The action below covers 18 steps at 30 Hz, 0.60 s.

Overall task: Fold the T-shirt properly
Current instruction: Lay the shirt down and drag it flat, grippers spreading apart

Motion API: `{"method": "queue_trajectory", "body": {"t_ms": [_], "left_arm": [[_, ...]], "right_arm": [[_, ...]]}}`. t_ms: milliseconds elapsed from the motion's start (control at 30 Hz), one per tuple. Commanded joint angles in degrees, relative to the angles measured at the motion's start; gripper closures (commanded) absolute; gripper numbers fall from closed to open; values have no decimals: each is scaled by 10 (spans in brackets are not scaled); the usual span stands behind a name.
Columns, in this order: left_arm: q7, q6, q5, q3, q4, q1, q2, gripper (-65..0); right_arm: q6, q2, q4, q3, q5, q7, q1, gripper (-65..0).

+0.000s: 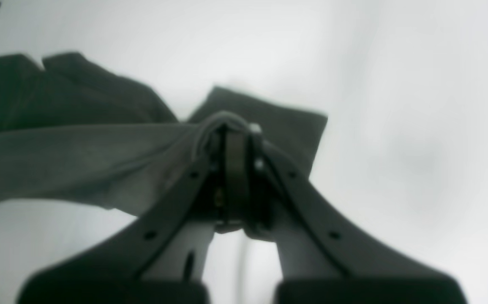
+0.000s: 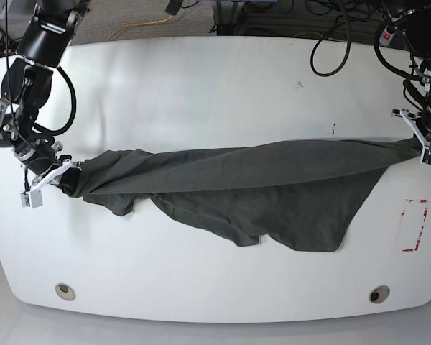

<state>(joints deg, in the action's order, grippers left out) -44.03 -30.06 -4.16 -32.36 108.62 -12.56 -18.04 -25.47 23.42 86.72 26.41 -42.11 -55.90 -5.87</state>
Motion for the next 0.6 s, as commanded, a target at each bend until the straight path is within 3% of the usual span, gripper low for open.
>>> {"method": "queue_trajectory", "body": {"t_ms": [0,333,567], "left_arm": [[7,-12,-5,-21,11,-10,-8,0],[7,-26,-2,-68,11,-79,-7,0],[7,-26,-2,-88,8,-95,2,0]], "right_arm": [[-3,12,26,19,-40,11,15,0],[-4,12,55,30,-147,11,139,0],[-45,16,54,27,-204,-16,196,0]]}}
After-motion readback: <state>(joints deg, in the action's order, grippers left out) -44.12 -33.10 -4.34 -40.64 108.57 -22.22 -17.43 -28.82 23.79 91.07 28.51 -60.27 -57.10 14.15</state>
